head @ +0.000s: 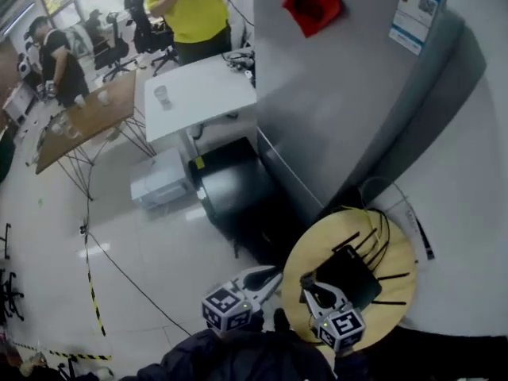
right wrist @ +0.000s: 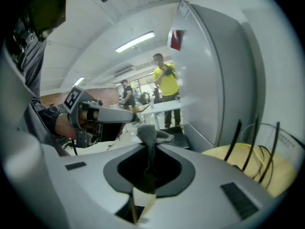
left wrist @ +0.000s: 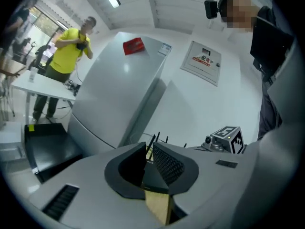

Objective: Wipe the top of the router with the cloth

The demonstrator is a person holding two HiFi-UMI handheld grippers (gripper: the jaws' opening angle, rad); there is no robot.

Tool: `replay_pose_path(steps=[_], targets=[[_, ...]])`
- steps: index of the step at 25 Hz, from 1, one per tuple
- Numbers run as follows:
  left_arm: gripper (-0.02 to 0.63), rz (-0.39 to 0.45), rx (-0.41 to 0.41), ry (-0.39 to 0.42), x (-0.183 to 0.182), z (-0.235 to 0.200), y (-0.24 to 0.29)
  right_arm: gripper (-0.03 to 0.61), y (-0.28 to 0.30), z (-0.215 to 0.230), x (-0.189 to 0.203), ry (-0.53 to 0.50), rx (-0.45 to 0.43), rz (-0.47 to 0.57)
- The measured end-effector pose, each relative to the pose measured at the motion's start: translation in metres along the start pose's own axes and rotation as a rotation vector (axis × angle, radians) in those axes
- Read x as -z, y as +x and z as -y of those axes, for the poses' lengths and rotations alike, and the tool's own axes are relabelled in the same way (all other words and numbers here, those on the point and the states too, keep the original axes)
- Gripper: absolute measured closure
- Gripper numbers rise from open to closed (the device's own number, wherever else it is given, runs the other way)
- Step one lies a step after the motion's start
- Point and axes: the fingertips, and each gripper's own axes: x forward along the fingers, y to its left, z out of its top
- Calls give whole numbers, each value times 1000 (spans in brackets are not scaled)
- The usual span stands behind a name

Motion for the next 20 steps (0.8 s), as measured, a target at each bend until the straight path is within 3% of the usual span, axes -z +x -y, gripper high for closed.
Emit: replay_pose_path(steps=[4,7,13,20], targets=[[583,-130,195,51,2,-5,52,512,4,54,33,181,219,-20],[583,-212,285,56,16,-7,80,512,3,87,63,302,338,-45],[583,-330,376,64,48,-3,118,512,6,136,118,518,484,-97],[583,-399,428,81,60,9,134,512,16,189,127,656,581,-47]])
